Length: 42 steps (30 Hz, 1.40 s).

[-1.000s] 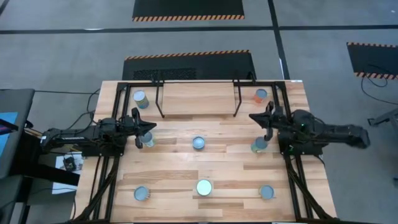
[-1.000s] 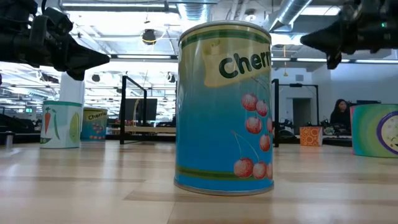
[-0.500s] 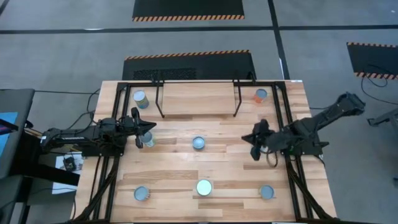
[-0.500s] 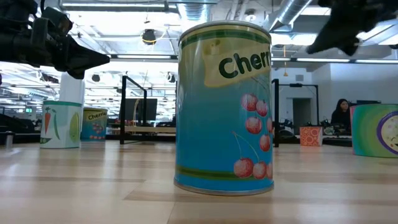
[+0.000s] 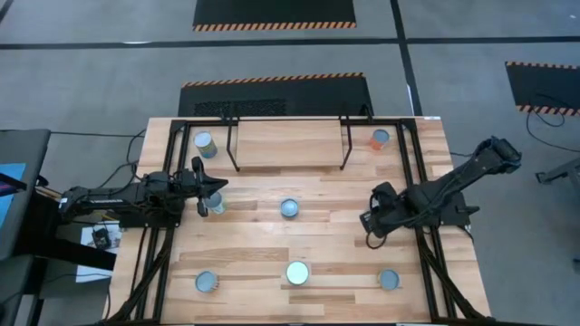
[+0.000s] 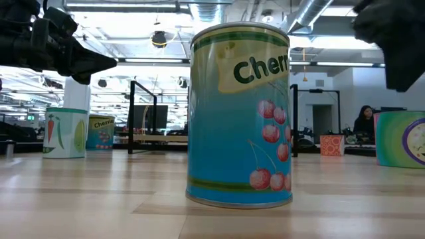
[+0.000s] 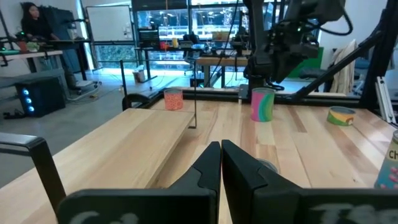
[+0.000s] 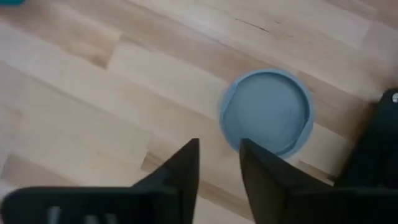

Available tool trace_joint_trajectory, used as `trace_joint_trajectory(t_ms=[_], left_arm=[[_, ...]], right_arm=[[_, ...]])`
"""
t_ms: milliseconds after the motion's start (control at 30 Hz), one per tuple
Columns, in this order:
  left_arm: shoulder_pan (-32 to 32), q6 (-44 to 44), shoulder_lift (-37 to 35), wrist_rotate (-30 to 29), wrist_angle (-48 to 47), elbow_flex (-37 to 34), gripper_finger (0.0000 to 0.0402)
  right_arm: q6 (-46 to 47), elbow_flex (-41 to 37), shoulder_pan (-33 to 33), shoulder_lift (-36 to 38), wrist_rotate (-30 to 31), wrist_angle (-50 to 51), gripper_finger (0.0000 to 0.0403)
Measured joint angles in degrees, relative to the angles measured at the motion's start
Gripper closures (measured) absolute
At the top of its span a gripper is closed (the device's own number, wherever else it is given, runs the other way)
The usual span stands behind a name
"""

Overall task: Pick and place cans onto a shelf
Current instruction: Put the canned mixed fruits on the shelf

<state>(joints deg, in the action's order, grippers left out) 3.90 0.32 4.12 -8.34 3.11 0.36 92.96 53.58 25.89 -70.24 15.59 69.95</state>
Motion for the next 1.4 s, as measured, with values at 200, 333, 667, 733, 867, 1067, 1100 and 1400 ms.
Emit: trace_joint_trajectory(t_ms=[200,333,667,733,867,1067,1100,1400], left_arm=[[0.0,-0.02,0.0,0.0,-0.02,0.01,0.0398],[0.0,-0.07,0.0,0.55,-0.11,0.02,0.0397],[-0.02,-0.11,0.0,1.81,-0.37,0.0,0.0397],[-0.02,-0.11,0.0,1.84,-0.37,0.01,0.0398],[-0.02,-0.11,0.0,1.82,-0.35,0.0,0.0397],[-0.02,-0.11,0.0,1.81,-0.35,0.01,0.0398],[-0.02,-0.11,0.0,1.81,-0.34,0.02,0.0398],[-0.02,-0.11,0.02,1.79,-0.33,0.02,0.0397]], right_arm=[[-1.82,-0.09,-4.94,-3.57,-1.82,-0.22,0.0211],[-3.97,-0.09,-8.62,-5.73,-1.86,-0.31,0.021],[-4.91,-0.09,-14.59,-9.69,-4.27,-2.42,0.0259],[-4.93,-0.15,-14.95,-10.34,-5.58,-2.65,0.0273],[-5.25,-0.02,-15.54,-11.61,-7.45,-3.12,0.0294],[-10.79,0.17,-15.54,-12.12,-7.92,-4.77,0.0318],[-12.03,0.62,-15.54,-12.18,-7.91,-5.35,0.0325],[-28.87,12.72,-17.51,-12.44,-8.44,-6.35,0.0394]])
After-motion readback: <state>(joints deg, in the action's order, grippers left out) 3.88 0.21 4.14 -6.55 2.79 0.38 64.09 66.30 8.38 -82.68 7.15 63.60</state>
